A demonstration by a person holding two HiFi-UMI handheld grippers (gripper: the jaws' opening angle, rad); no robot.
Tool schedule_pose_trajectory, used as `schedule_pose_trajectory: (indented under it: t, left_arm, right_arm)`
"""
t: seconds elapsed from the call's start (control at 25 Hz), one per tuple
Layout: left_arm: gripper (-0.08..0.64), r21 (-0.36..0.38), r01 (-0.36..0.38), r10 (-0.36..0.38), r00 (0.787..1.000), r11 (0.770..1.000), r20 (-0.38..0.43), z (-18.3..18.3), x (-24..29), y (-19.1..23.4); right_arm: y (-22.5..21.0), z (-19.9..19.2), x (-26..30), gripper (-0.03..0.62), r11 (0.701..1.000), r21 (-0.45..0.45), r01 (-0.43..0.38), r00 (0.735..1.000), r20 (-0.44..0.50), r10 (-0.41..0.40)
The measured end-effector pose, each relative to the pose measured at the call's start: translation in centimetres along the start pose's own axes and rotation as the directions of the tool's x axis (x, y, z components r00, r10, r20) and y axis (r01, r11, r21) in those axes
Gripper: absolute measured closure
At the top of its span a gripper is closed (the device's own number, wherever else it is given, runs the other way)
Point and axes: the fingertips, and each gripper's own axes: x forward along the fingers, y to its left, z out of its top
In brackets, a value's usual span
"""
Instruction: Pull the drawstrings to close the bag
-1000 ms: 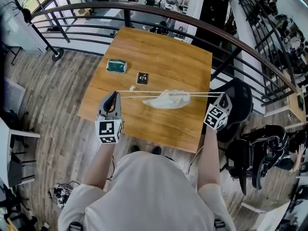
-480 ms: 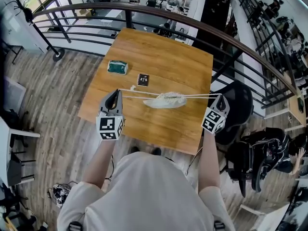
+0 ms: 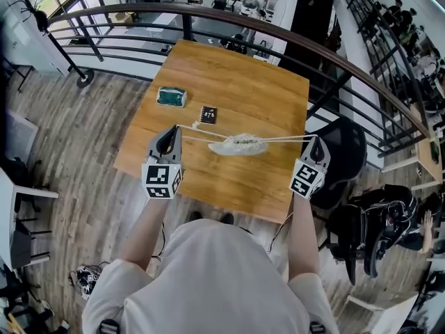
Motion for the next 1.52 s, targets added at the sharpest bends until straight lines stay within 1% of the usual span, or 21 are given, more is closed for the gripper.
schedule_pose_trajectory:
  t: [0.4,0.76,1.0,1.24,1.52]
  left_arm:
    - [0.56,-0.018,0.054,-0.054,0.999,0.998,-0.001,0.1,0.0,-1.3]
    - [0.56,-0.051,0.102,-0.103,0.994,0.994,-0.027,-0.8,0.1,-2.0]
    - [0.56,-0.061,0.137,-0.139,0.989,0.989,-0.04,-1.6,0.0,-3.2]
    - [0.56,-0.058,0.202,-0.204,0.978,0.978,-0.037,-1.8,-0.3,-4.6]
    - [0.56,-0.061,0.221,-0.224,0.974,0.973,-0.039,-2.1,-0.3,-5.6]
  right_arm:
    - [2.8,2.7,-2.8,0.584,0.996,0.007,-0.087,0.994,0.073,0.086]
    - [5.1,3.8,-4.6,0.584,0.987,0.028,-0.161,0.984,0.088,0.158]
    - [6.2,3.9,-5.5,0.584,0.974,0.047,-0.223,0.971,0.098,0.217]
    - [7.5,3.9,-6.8,0.584,0.954,0.076,-0.292,0.953,0.111,0.283]
    - [8.0,3.1,-7.6,0.584,0.94,0.088,-0.33,0.941,0.113,0.319]
